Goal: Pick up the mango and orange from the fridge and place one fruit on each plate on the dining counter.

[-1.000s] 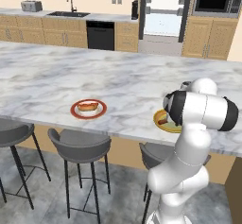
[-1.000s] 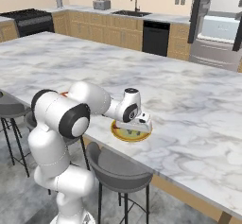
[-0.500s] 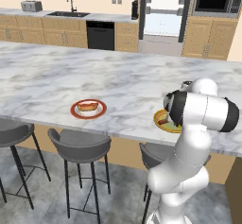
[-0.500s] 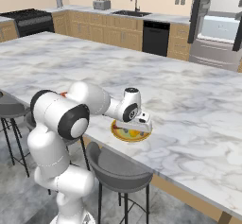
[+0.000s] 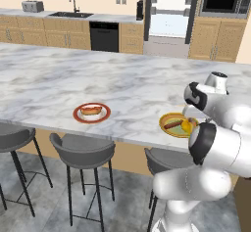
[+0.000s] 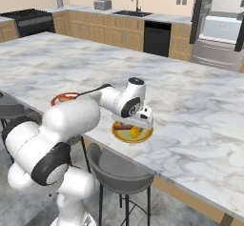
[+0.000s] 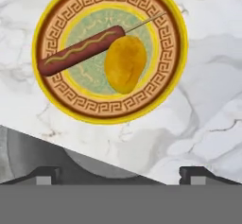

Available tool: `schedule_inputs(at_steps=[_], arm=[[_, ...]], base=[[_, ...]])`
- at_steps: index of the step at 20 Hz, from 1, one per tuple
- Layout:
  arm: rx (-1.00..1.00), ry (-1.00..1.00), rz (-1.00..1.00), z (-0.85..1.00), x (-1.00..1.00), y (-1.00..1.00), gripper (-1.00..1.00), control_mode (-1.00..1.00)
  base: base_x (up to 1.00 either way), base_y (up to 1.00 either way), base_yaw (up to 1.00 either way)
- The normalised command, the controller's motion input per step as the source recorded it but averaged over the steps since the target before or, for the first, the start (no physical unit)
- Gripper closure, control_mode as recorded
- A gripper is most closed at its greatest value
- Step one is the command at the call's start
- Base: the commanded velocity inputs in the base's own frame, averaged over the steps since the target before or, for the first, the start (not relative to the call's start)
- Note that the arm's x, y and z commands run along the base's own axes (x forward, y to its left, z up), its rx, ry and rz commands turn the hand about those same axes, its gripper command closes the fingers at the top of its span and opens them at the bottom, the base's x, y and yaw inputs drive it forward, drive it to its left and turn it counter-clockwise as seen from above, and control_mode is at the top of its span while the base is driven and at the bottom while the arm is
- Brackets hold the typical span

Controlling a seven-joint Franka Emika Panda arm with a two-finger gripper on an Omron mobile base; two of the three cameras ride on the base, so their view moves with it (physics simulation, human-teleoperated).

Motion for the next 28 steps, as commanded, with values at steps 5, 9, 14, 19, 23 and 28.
schedule_inputs(at_steps=[5, 9, 14, 19, 23, 28], arm=[[0.03, 0.01, -0.01, 0.73, -0.94, 0.56, -1.00, -1.00], [0.01, 0.05, -0.19, 0.08, -0.74, 0.85, -1.00, -1.00], [0.03, 0.06, -0.31, 0.10, -0.98, 0.64, -1.00, -1.00], [0.01, 0.03, -0.20, 0.46, -1.00, 0.19, -1.00, -1.00], [0.00, -0.03, -0.02, 0.29, -0.90, 0.24, -1.00, -1.00], [-0.04, -0.04, 0.00, 0.01, -0.13, 0.19, -1.00, -1.00]], base=[[0.00, 0.00, 0.00], [0.00, 0.00, 0.00], [0.00, 0.00, 0.00], [0.00, 0.00, 0.00], [0.00, 0.00, 0.00], [0.00, 0.00, 0.00]])
